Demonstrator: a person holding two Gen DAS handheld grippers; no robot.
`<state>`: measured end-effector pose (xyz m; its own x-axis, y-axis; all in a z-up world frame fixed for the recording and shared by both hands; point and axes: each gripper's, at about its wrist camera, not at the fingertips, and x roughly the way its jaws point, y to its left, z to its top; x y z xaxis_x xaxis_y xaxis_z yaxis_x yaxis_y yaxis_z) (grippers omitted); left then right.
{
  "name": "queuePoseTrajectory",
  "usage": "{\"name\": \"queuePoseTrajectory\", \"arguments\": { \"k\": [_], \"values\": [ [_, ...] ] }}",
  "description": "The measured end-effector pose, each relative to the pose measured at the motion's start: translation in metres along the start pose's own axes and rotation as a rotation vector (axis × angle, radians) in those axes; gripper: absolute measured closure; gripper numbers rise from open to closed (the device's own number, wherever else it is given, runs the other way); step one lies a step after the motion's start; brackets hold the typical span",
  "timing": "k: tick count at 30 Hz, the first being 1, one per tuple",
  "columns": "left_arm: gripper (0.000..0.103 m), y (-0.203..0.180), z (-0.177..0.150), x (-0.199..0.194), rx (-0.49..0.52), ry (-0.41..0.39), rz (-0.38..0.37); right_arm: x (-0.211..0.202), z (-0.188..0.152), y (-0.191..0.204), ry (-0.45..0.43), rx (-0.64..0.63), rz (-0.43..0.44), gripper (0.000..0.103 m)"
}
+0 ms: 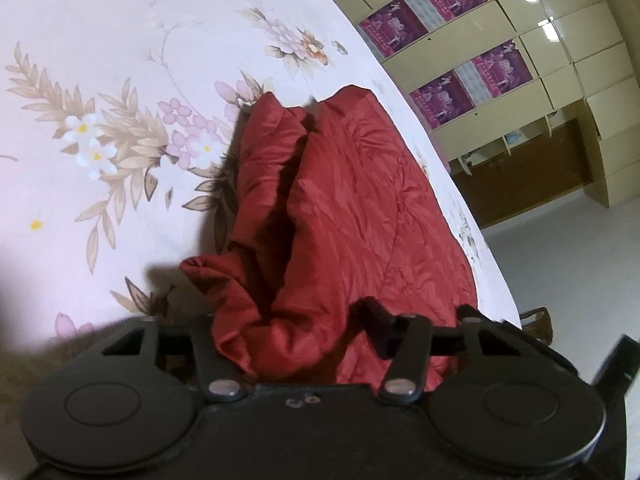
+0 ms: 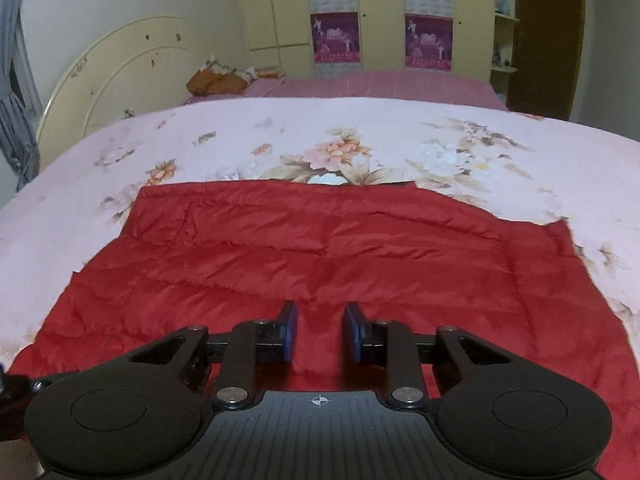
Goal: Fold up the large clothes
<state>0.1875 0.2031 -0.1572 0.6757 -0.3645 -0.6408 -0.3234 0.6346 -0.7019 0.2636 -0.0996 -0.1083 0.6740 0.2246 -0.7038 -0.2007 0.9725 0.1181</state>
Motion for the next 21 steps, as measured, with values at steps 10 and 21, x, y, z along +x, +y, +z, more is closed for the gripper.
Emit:
{"name": "queuePoseTrajectory", "arguments": {
  "k": [10,21],
  "values": [
    [0.075,-0.012,0.002,0.001,0.079,-0.011,-0.015,0.029,-0.006,0.002,0.081,-0.023,-0.038,0.076],
    [0.077,-0.026,0.004,-0.004,0.134,-0.023,-0.009,0.018,-0.025,0.006,0.088,-0.026,-0.071,0.076]
  ]
}}
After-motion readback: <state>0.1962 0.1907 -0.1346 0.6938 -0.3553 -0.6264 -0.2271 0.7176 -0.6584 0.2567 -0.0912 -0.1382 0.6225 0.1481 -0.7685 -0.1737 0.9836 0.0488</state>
